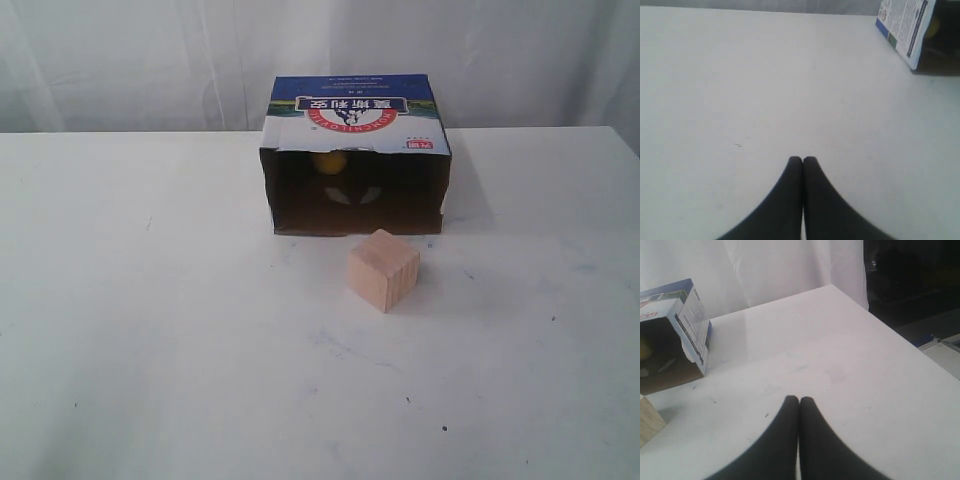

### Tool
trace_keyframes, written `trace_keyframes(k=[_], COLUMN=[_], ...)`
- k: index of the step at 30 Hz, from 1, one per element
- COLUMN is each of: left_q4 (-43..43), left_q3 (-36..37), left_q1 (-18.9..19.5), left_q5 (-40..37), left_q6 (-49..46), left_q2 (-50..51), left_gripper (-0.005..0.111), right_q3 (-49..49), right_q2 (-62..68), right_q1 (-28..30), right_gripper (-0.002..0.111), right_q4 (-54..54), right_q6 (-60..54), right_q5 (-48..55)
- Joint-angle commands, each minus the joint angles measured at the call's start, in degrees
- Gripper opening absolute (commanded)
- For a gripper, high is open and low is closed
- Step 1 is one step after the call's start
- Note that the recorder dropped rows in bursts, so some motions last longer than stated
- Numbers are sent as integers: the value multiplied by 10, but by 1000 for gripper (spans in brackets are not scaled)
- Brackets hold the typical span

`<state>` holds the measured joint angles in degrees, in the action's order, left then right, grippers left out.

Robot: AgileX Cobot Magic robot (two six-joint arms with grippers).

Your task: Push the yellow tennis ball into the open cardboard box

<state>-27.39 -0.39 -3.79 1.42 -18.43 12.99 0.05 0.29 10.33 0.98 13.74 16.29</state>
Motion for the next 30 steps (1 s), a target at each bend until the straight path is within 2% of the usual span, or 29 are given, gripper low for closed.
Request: trace_keyframes(k=[1, 2, 5, 13, 27, 30], left_q4=[215, 251, 266, 274, 274, 274], left_q3=[4, 4, 4, 4, 4, 4], left_q1=[31, 38, 37, 37, 36, 36], left_q5=[-78, -111, -158, -159, -155, -155], left_q6=[104, 162, 265, 241, 244, 244], left_q2=[-56, -72, -84, -130, -130, -130], left_gripper=[0, 0, 0, 0, 0, 0], right_q3=[-1, -1, -1, -1, -1, -1], right_q2=[-3, -3, -3, -3, -3, -3], right_q1=[6, 6, 6, 6, 6, 6], right_gripper=[0, 0, 0, 0, 0, 0], right_q4=[-5, -5, -5, -5, -5, -5], right_q6=[0, 0, 0, 0, 0, 0], right_q5=[0, 0, 0, 0, 1, 45])
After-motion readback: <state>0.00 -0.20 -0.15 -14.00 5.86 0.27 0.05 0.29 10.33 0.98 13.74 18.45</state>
